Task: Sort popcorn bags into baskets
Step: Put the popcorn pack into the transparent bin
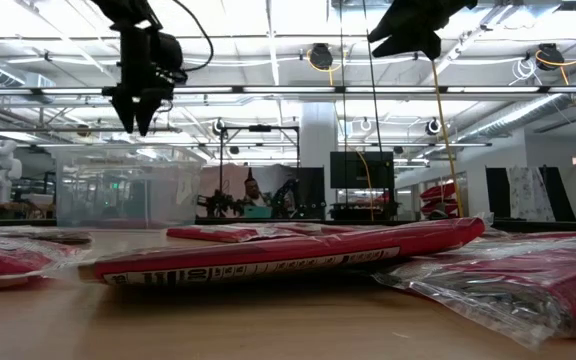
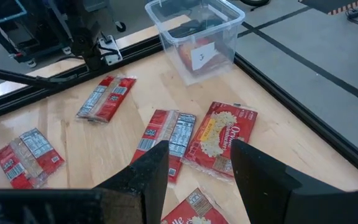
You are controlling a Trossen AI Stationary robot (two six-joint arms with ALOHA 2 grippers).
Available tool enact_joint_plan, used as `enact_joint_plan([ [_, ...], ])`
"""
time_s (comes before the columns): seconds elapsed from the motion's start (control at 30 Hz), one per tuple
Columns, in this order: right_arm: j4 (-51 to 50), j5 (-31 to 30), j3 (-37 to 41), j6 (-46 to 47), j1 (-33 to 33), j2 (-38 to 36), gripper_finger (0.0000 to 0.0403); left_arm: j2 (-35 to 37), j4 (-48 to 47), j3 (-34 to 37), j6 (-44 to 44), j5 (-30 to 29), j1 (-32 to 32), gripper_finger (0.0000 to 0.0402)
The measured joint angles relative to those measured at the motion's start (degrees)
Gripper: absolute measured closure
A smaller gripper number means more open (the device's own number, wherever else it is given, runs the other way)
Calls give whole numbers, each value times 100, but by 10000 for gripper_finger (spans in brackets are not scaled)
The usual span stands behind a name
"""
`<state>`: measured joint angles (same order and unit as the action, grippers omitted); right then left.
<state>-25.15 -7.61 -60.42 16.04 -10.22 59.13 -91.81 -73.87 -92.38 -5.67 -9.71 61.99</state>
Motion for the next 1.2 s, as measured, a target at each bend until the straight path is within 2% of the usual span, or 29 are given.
enact_joint_plan([
  [0.2,-51,-396,-2,803,2,2,238,411,262,2,492,1101,-418,162],
  [0.3,-255,-739,-2,1501,4,2,238,698,535,2,530,1341,-826,186],
  [0.43,-701,-722,-2,2308,18,4,238,1080,773,2,892,1532,-1434,225],
  [0.57,-1294,-528,-4,3212,55,39,238,1309,901,2,1220,1774,-2054,255],
  [0.7,-1768,217,-5,3902,54,328,238,1424,990,2,1440,1948,-2761,271],
  [0.8,-1956,889,-7,4213,138,690,238,1432,1061,2,1571,1977,-3298,277],
  [0.93,-2017,1369,-6,4572,277,1210,238,1431,1062,8,2032,1713,-3920,279],
  [1.03,-2041,1545,-7,4785,369,1577,238,1429,1163,107,2562,1410,-4337,279],
  [1.2,-2226,1513,-4,5467,515,1982,238,1429,1293,340,3115,1063,-5013,279],
])
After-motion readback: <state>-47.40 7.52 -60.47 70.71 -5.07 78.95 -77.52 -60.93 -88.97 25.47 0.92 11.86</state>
